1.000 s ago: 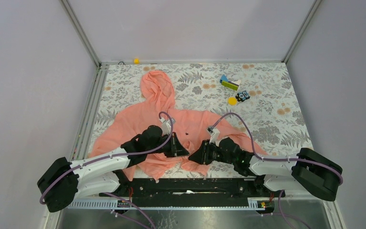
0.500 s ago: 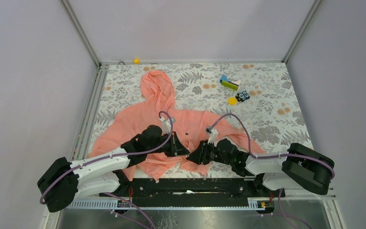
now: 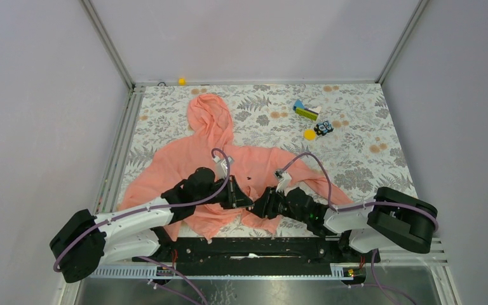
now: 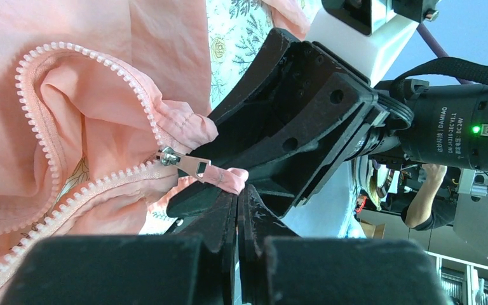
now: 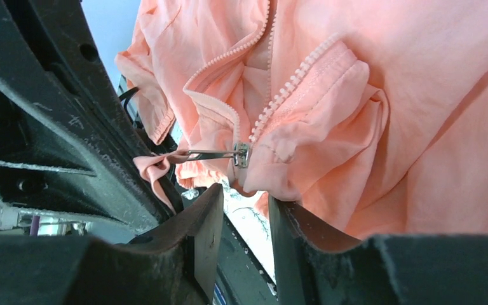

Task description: Zip up the jacket

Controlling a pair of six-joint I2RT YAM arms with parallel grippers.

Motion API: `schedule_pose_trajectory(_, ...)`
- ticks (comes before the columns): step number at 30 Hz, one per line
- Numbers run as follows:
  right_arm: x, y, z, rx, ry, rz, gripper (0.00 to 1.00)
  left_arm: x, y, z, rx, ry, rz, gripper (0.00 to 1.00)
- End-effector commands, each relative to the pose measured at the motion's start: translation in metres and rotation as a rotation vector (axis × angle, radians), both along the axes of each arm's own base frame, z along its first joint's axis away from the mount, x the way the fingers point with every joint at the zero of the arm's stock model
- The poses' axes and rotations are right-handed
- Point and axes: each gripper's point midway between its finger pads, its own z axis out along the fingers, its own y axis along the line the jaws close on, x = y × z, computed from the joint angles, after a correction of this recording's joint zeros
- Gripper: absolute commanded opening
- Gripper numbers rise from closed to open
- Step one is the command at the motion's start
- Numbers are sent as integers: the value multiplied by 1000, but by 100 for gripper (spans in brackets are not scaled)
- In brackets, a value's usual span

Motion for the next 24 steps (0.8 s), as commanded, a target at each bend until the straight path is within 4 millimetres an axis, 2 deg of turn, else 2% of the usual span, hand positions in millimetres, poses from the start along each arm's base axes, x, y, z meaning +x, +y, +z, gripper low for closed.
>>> schedule_pose_trajectory(1, 11, 7, 15, 66, -20, -66, 38, -1, -4, 11, -60, -30, -19, 0)
schedule_pose_trajectory(4, 13, 9, 15, 68, -16, -79, 36, -2, -3, 10, -60, -27, -18, 0)
schedule_pose_trajectory(9, 15, 13, 17, 88, -10, -86, 39, -2, -3, 9, -60, -26, -22, 0)
schedule_pose_trajectory(12, 14, 17, 15, 81, 3, -76, 37, -3, -3, 9, -63, -26, -22, 0)
schedule_pose_trajectory(15, 14, 17, 12, 80, 25, -89, 26, -3, -1, 8, -62, -23, -17, 0)
schedule_pose_trajectory(18, 16, 7, -4, 32, 98, -155, 1, 0, 3, 2, -33, -17, 13, 0)
schedule_pose_trajectory(21, 11, -7, -26, -55, 228, -220, 0, 8, 12, -7, 21, -13, 91, 0)
schedule_pose_trajectory(24, 3, -20, -35, -31, 328, -270, 0, 19, 23, -14, 61, -25, 177, 0)
